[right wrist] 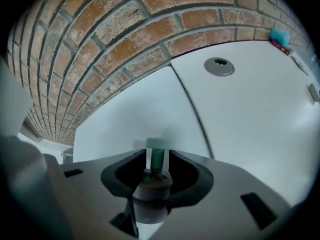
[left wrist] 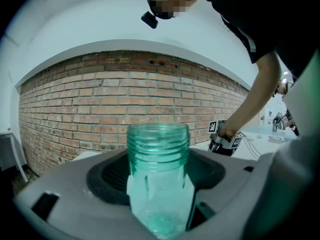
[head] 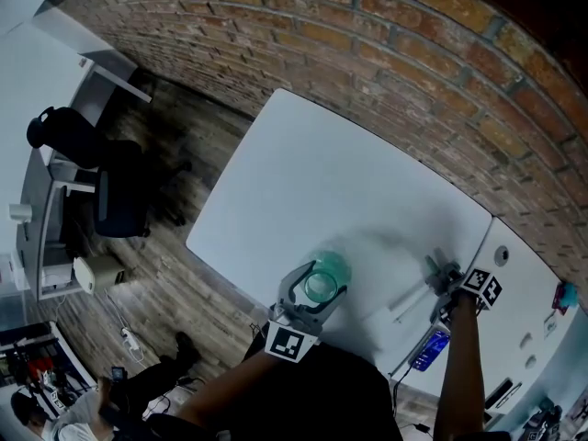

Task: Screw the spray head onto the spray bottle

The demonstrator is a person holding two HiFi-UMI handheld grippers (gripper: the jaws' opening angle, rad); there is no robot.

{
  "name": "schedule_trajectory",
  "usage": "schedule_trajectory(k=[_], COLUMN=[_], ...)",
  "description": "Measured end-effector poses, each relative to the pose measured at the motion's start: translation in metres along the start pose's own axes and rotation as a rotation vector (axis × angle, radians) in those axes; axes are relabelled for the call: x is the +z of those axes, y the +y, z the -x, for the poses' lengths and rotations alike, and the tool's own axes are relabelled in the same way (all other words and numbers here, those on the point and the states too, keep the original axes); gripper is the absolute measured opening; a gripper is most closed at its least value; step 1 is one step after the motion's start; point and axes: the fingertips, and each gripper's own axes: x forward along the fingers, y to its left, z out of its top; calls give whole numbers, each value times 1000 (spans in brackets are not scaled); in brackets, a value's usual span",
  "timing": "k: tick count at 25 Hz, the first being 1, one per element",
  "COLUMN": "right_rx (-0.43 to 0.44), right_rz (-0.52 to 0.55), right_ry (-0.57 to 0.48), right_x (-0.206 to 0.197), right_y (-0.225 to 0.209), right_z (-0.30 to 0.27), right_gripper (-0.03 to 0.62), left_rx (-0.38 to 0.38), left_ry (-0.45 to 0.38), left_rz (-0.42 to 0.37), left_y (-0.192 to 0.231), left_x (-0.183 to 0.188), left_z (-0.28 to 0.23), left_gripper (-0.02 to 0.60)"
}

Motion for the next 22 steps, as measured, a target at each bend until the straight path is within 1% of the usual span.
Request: schedule_trajectory(k=[3, 4, 5, 6, 9, 12, 16, 19, 22], right_rx=[4, 4, 3, 3, 13, 22, 19, 27, 43], right_rz=[-17, -19, -18, -16, -19, -22, -24, -17, -3], right_ry=[-11, -11, -11, -10, -9, -9, -22, -36, -56], right_x=[1, 1, 1, 1, -1, -4, -7, -7, -5], right_y=[1, 1, 2, 2, 4, 5, 6, 11, 17], right_z=[0, 0, 0, -1, -1, 0, 5, 11, 19], right_gripper=[133, 123, 98, 93, 91, 89, 89, 87, 81], left_rx=[-1, -2, -2, -2, -2, 1, 2, 2, 1], left_ry=[-1, 0, -1, -4, -10, -3, -22, -19, -30], left_rz=[2, 1, -2, -6, -14, 1, 6, 16, 1], left_y=[1, 1, 1, 1, 1, 0, 1, 2, 1], left_x=[0, 0, 0, 1, 2, 0, 3, 2, 3], left_z=[0, 0, 0, 0, -1, 0, 0, 1, 1], left_gripper=[324, 324, 324, 324, 324, 324, 324, 324, 324])
